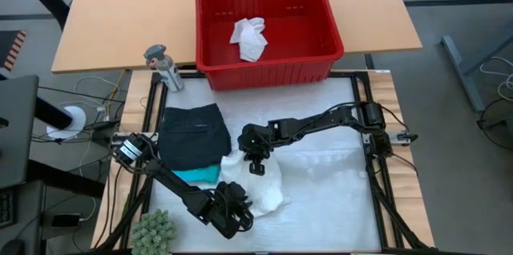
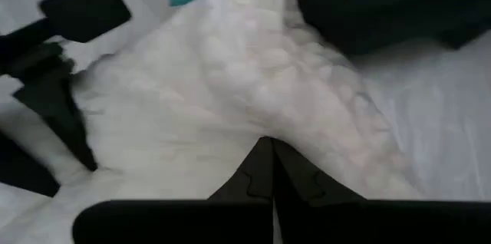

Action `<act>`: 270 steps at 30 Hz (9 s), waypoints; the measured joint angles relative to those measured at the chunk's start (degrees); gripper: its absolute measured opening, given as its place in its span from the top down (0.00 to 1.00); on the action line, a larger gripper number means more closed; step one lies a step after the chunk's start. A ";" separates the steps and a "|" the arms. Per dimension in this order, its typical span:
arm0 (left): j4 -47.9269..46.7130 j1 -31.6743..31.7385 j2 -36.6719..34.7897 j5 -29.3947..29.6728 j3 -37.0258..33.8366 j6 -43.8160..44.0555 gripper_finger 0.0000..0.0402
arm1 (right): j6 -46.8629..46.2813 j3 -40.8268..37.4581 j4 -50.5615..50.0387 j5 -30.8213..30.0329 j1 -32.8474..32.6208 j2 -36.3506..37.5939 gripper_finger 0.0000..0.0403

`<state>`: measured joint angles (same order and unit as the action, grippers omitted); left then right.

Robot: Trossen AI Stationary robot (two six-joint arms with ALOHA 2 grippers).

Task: Fold laundry
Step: Fold the white dress, then stack the folded white dress on top of the folded black shorts, then fold the white shorts

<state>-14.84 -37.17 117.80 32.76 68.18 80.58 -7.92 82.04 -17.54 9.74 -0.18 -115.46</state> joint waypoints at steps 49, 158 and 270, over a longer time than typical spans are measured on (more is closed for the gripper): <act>-17.80 2.89 -29.57 -14.75 0.61 11.30 0.38 | -51.38 0.00 -70.24 -18.40 -30.95 59.73 0.63; -51.77 41.88 -71.78 -28.05 -12.92 -0.64 0.96 | -65.92 -8.50 -59.62 -42.91 -49.89 51.60 0.63; -28.33 35.32 -91.91 -4.97 -34.81 -16.03 0.99 | -7.71 32.96 19.24 20.62 17.23 -10.03 0.90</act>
<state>-43.18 -1.85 25.89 27.79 33.37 64.55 -15.63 115.00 1.70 30.36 17.05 -125.49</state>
